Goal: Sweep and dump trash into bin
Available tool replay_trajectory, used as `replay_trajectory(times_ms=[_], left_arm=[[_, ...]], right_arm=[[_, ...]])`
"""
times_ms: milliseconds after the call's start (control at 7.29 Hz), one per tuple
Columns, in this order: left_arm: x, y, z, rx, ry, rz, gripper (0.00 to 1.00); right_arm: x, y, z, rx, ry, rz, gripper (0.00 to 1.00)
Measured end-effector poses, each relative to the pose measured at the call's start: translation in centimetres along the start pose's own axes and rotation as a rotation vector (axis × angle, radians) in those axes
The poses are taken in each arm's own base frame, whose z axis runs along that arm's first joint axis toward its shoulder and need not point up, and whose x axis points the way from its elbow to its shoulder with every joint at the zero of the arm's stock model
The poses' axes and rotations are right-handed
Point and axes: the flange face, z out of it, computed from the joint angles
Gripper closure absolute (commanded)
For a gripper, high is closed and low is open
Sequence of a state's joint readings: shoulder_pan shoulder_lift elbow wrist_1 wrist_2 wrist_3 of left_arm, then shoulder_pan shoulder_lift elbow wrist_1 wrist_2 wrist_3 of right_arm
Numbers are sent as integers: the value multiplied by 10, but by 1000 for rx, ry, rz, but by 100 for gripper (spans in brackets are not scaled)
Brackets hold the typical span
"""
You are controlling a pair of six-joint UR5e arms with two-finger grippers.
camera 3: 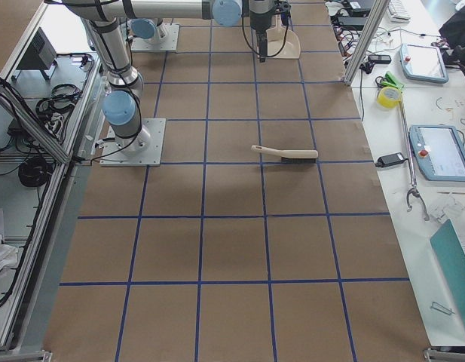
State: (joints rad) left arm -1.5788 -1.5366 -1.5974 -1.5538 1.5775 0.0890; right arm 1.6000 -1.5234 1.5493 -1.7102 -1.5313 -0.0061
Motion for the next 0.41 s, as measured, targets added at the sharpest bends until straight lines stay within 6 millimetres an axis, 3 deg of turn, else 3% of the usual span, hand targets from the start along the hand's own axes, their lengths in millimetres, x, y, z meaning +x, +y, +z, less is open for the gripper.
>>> replay_trajectory(times_ms=[412], left_arm=[[-1,-5,4,13,-2,0,0]], right_arm=[[0,-2,3,-4,-2,-1,0]])
